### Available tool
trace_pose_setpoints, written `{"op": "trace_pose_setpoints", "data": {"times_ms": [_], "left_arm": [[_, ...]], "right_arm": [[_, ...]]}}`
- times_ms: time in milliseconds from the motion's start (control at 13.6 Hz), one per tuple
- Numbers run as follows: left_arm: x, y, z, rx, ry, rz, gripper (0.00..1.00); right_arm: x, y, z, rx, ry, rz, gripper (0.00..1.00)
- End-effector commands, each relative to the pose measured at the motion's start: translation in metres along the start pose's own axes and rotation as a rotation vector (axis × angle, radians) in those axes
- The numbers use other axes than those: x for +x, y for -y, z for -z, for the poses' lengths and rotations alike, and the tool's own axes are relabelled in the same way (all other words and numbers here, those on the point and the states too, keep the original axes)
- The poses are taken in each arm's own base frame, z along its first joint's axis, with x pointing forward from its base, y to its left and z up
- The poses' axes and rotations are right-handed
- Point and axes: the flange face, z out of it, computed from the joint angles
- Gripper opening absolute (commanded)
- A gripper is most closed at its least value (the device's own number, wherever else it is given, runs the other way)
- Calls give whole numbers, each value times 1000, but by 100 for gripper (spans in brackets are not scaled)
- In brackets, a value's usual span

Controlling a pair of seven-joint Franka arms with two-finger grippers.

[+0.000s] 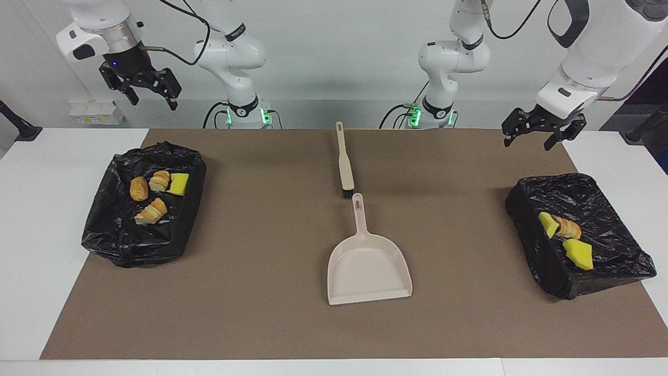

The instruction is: Sweep and dump trash in bin

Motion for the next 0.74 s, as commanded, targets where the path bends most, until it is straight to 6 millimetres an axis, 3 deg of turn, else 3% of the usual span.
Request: {"op": "trace_pose_setpoints", "data": {"times_ms": [0,368,663], "left_arm": [[-1,0,10,-24,-10,31,100],[-2,-2,15,-38,-22,29,100],[-13,-2,19,-33,4,12,100]], "right_arm": [[0,0,0,12,-13,9,100],[0,0,0,12,-13,9,100],[0,0,0,12,-13,9,100]]}}
